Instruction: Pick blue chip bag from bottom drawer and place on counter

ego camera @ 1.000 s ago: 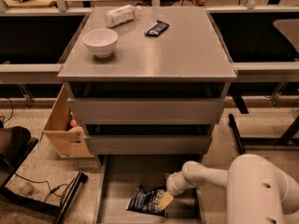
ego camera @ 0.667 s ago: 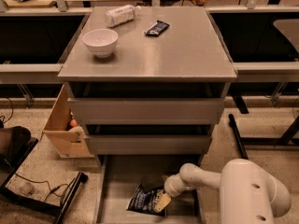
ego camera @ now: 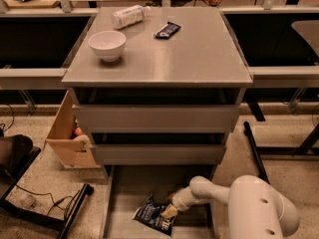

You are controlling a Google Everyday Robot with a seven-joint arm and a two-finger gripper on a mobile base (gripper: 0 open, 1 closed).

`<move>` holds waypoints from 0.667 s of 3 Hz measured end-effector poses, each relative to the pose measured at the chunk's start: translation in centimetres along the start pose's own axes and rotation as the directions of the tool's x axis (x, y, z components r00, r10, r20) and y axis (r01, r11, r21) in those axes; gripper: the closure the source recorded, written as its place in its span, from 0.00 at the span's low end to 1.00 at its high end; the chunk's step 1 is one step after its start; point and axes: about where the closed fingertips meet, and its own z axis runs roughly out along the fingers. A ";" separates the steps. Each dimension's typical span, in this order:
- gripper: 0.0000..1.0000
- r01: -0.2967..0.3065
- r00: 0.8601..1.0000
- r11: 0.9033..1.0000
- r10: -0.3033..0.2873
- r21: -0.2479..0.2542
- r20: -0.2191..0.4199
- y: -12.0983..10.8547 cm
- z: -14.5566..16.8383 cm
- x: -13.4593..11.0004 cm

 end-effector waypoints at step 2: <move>1.00 0.008 1.000 1.000 -0.008 -0.019 0.025 0.4 0.0 -0.4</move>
Offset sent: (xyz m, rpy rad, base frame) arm 0.0017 0.0028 0.0046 0.0518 -0.0033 0.0050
